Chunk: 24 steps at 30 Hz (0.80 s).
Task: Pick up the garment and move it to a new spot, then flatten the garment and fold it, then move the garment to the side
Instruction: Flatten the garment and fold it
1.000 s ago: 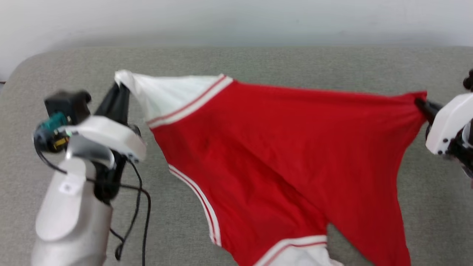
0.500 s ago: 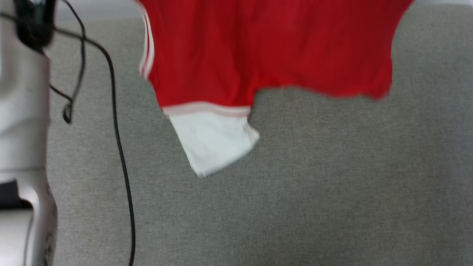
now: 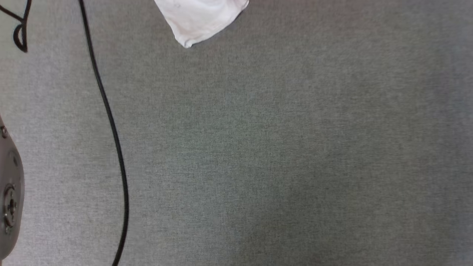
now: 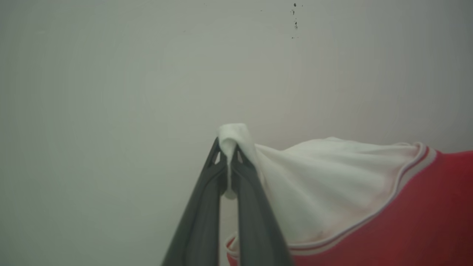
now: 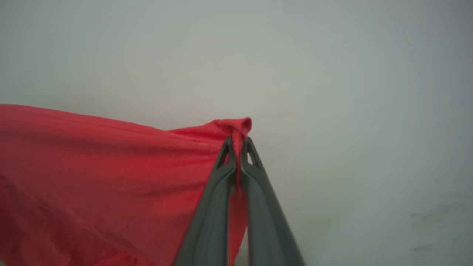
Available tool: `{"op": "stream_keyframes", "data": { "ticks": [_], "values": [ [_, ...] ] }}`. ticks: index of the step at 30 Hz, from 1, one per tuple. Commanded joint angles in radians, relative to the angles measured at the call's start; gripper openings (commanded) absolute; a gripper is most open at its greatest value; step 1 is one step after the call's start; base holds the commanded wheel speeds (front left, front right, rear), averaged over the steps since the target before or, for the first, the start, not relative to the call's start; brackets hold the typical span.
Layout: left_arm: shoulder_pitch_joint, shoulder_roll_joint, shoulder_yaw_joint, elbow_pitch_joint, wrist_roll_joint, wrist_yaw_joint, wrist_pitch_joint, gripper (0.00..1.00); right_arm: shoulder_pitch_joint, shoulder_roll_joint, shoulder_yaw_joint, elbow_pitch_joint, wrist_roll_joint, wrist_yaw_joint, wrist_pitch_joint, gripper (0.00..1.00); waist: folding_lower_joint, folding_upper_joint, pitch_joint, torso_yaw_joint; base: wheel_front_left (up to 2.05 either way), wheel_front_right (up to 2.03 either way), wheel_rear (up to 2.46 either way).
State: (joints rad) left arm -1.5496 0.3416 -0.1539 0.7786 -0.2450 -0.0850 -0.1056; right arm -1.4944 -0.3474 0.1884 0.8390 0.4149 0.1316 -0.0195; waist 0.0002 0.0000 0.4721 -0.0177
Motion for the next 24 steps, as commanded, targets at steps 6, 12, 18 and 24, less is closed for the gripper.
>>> {"op": "stream_keyframes", "data": {
  "ticks": [6,12,18,24],
  "values": [
    [-0.004,-0.018,-0.007,0.094,-0.031,-0.019,-0.023,0.00,-0.005,0.016,0.083,0.056,0.049,-0.002,-0.032,0.00,-0.0002,0.0000,0.095,0.015,0.00,0.00,0.00],
    [0.132,-0.006,0.010,0.203,-0.120,-0.041,-0.042,0.00,0.139,0.007,0.230,0.080,0.159,-0.002,-0.074,0.00,-0.0002,0.0000,0.091,0.000,0.00,0.00,0.00],
    [0.389,-0.027,-0.010,0.199,-0.210,-0.045,-0.073,0.00,0.349,-0.042,0.326,0.052,0.258,-0.002,-0.122,0.00,-0.0002,0.0000,0.015,0.011,0.00,0.00,0.00],
    [0.710,-0.026,-0.086,0.114,-0.308,-0.045,-0.077,0.00,0.561,-0.083,0.408,0.012,0.337,-0.002,-0.140,0.00,-0.0002,0.0000,-0.091,0.024,0.00,0.00,0.00]
  ]
}}
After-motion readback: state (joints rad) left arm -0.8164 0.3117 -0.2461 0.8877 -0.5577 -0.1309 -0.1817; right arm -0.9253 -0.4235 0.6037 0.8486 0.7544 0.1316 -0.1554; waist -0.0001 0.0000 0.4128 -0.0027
